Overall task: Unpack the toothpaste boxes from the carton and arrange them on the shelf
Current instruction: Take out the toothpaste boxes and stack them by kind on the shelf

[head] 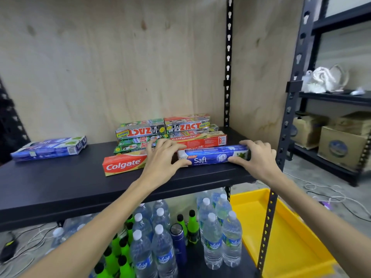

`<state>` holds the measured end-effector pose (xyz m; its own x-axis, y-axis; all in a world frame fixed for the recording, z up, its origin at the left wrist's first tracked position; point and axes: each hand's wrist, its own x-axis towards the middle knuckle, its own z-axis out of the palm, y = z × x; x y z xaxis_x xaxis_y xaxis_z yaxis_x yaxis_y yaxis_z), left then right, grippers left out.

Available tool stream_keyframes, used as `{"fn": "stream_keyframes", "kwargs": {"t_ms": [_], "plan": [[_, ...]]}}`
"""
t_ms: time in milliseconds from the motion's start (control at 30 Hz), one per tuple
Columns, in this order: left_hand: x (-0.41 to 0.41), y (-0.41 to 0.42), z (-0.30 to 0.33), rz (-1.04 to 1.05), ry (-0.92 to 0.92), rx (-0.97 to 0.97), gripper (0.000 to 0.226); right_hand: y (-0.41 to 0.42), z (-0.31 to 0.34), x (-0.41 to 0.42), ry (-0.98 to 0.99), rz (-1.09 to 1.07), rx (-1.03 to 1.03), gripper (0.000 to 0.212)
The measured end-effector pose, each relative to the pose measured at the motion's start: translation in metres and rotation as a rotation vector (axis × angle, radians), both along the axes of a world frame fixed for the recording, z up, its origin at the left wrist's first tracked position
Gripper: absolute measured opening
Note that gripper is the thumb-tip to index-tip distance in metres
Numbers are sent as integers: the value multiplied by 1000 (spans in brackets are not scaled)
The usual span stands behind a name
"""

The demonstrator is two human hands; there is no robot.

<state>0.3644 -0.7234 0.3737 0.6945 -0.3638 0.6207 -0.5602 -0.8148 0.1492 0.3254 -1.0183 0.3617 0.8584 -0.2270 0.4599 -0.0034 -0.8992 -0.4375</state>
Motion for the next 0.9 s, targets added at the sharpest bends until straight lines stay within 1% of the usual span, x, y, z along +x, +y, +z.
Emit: {"fn": "stream_keyframes", "kwargs": {"t_ms": [67,167,233,367,467,633,700,800,900], "plan": [[-9,9,-1,-31,-21,-34,47,4,2,-7,-9,29,-21,75],[-22,36,-2,-27,-42,-53,44,23,3,-13,-11,95,-35,79],[-28,60,-2,0,-54,-37,48,44,4,-14,-24,149,-37,80],[-38,120,1,84,-51,-15,57,100,4,-11,-81,281,-50,66],[-46,169,3,134,-36,1,58,145,3,-5,-107,341,-91,65],[-63,244,0,195,-40,-32,44,215,-1,2,-170,440,-143,67],[-68,270,0,225,3,-86,43,239,-4,3,-203,476,-142,66],[-73,307,2,213,128,-235,38,275,-6,4,-219,529,-81,63],[-74,343,4,213,221,-376,29,309,-7,6,-236,588,-138,66]]}}
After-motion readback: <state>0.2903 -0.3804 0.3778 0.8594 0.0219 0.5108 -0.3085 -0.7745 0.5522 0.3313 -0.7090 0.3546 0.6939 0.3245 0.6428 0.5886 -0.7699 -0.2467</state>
